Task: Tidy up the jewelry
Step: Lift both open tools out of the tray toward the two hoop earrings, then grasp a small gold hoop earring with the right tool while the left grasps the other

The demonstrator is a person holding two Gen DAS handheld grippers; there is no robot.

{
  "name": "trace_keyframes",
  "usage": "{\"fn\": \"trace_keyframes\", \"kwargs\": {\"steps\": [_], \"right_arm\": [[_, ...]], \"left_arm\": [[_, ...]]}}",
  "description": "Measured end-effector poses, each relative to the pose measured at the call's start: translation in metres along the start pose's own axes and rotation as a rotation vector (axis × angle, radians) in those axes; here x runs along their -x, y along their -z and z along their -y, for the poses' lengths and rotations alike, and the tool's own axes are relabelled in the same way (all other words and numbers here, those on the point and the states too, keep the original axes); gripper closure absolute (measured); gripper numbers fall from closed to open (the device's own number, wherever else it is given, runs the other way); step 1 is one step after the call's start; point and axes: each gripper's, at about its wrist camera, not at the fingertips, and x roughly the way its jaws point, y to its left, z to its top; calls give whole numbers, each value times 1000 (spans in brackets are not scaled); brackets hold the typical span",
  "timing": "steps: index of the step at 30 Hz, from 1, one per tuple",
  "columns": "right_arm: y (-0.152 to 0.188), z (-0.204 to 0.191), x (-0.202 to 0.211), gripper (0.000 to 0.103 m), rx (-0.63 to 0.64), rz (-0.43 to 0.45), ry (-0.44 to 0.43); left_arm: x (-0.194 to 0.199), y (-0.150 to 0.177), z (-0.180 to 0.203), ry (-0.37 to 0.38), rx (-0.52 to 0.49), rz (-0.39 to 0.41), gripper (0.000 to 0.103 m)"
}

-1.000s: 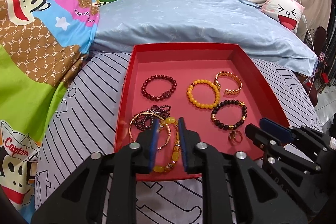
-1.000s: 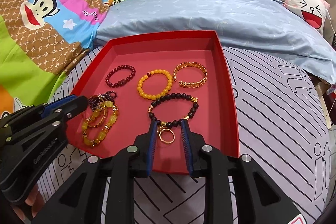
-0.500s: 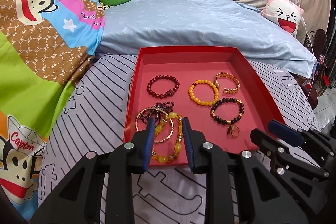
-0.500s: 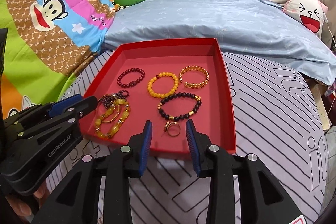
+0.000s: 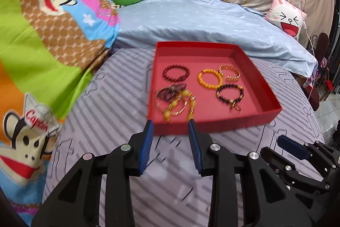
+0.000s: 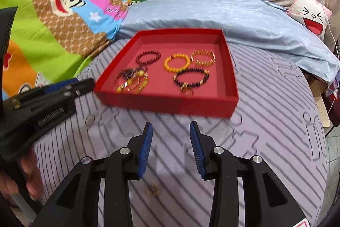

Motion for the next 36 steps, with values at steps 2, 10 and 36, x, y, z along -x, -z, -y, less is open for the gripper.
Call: {"fn": "trace_keyframes", "kwargs": {"steps": [2, 10, 36], "right_arm": [[11, -2, 1, 67, 0, -19, -8], [47, -8, -1, 67, 0, -75, -8], [65, -23, -17, 67, 36, -102, 20]], "left_arm": [[4, 11, -8, -13, 5, -11, 71], [12, 51, -28, -45, 19, -64, 71], [17, 108, -41, -11, 62, -145, 65]]}}
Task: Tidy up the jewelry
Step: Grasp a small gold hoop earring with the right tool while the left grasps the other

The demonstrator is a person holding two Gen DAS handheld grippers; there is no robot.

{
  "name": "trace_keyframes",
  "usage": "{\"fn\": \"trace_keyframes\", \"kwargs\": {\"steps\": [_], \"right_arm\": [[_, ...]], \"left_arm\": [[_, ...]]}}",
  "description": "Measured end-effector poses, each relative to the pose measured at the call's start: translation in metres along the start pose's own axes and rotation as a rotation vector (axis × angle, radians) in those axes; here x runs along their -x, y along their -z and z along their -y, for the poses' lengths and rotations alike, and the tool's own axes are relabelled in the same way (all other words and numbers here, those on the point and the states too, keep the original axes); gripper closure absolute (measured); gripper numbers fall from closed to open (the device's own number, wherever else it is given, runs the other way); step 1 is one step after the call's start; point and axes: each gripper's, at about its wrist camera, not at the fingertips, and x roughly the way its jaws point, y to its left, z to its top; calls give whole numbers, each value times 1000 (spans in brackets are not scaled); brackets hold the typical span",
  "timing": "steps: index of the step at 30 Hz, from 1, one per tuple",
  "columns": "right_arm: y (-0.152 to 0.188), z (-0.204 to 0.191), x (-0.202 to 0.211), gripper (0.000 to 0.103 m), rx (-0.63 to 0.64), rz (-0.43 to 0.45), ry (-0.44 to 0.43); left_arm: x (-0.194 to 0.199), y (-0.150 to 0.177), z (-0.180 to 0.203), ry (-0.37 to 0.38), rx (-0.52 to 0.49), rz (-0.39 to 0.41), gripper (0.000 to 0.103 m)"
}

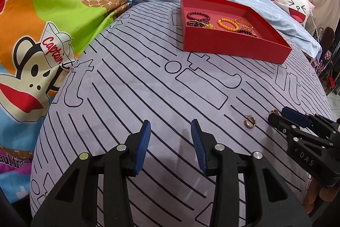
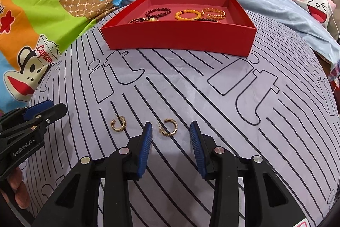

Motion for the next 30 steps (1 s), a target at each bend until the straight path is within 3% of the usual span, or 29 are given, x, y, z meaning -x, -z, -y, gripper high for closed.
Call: {"fn": "trace_keyframes", "kwargs": {"steps": [7, 30], "right_arm": [[0, -4, -2, 86, 29, 7, 15], [11, 16, 10, 86, -35, 2, 0]], "left_arm": [[-1, 2, 6, 10, -14, -9, 65], [-3, 2, 26, 37, -61, -19, 65]]}}
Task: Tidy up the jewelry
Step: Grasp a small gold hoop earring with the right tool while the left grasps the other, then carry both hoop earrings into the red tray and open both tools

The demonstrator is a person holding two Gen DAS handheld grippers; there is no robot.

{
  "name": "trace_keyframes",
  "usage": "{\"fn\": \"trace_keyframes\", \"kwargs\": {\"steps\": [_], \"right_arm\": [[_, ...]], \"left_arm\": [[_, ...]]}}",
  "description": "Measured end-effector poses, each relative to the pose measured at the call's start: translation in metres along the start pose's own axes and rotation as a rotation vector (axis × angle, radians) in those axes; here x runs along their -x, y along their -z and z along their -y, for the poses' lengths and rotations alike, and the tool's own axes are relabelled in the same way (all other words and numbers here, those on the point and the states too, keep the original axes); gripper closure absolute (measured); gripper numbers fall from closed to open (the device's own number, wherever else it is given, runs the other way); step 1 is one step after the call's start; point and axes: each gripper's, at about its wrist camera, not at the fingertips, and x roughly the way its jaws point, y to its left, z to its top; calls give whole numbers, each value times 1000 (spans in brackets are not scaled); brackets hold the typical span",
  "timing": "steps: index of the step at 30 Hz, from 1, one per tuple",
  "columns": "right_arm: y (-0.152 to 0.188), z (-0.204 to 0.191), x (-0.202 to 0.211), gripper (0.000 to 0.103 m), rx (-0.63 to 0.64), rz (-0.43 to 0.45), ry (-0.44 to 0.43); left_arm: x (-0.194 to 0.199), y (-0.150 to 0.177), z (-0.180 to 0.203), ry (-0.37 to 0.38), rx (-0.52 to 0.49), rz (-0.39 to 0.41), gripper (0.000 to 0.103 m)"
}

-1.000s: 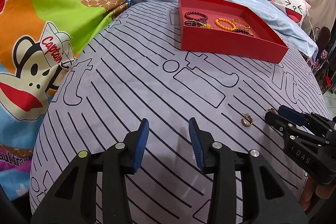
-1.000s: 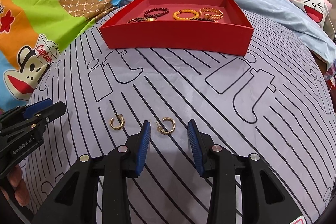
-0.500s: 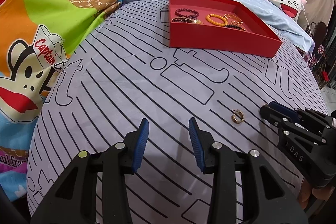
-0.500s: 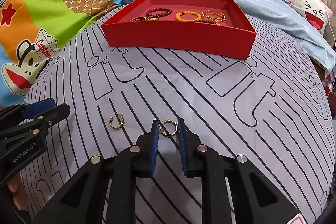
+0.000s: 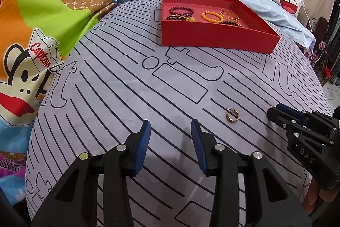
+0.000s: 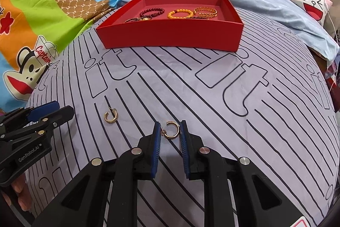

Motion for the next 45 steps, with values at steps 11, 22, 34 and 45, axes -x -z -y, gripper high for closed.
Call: {"fn": "trace_keyframes", "kwargs": {"steps": [11, 22, 34, 45], "right_arm": [[1, 10, 6, 86, -25, 16, 2], [4, 20, 7, 86, -51, 14, 3], [4, 23, 4, 86, -60, 8, -6], [-27, 27, 10, 86, -61, 56, -18]], "left_arm": [[0, -2, 34, 60, -58, 5, 53], [-20, -8, 63, 83, -103, -19, 58], [-21, -8, 59, 78, -104, -5, 87], [-4, -41, 56, 89, -87, 53, 87]]}}
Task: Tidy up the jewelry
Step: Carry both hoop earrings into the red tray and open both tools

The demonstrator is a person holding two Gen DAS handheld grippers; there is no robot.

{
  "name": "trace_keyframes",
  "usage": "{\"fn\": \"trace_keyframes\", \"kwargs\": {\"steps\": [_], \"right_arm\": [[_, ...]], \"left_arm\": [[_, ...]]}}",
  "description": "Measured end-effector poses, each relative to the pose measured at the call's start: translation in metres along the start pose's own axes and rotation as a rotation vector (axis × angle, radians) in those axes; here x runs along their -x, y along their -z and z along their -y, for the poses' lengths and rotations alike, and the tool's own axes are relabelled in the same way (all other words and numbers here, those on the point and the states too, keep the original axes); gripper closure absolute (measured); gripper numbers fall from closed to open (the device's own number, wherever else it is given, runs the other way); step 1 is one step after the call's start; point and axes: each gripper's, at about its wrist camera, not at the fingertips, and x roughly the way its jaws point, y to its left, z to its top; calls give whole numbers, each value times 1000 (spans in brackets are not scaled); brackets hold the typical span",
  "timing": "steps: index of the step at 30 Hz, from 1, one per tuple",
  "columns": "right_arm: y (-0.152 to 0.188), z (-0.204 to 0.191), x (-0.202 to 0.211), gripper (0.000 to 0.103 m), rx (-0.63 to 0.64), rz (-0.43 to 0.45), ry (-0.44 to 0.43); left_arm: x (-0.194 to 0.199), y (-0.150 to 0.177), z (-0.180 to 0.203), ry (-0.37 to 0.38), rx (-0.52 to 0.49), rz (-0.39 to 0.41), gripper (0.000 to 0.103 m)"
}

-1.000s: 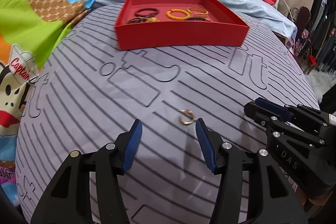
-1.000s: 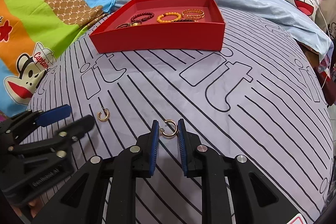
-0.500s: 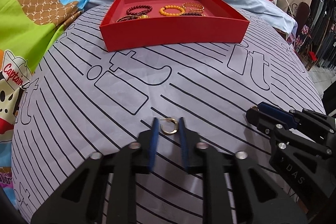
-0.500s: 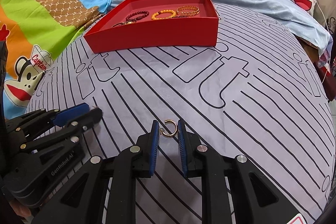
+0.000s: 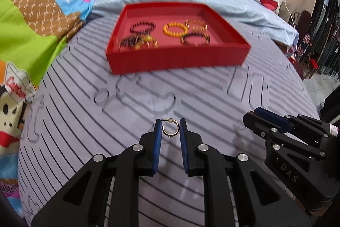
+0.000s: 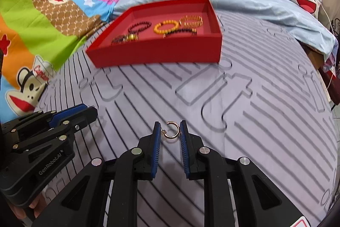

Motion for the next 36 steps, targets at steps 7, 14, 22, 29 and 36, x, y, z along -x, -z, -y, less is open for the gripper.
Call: {"fn": "trace_keyframes", "kwargs": {"steps": [7, 14, 22, 29, 36], "right_arm": [[-55, 1, 2, 86, 23, 81, -4], [-108, 6, -15, 86, 14, 116, 5], [-132, 10, -53, 86, -1, 76, 17], [-139, 10, -76, 86, -7, 50, 28], [-141, 13, -93, 86, -13, 26, 38]], "left_arm": [[4, -55, -6, -20, -1, 98, 87], [-14, -106, -16, -55, 6, 149, 87], [-51, -133, -22, -79, 2, 126, 87], [-73, -139, -24, -93, 1, 99, 87], [-87, -142, -25, -102, 1, 80, 87]]}}
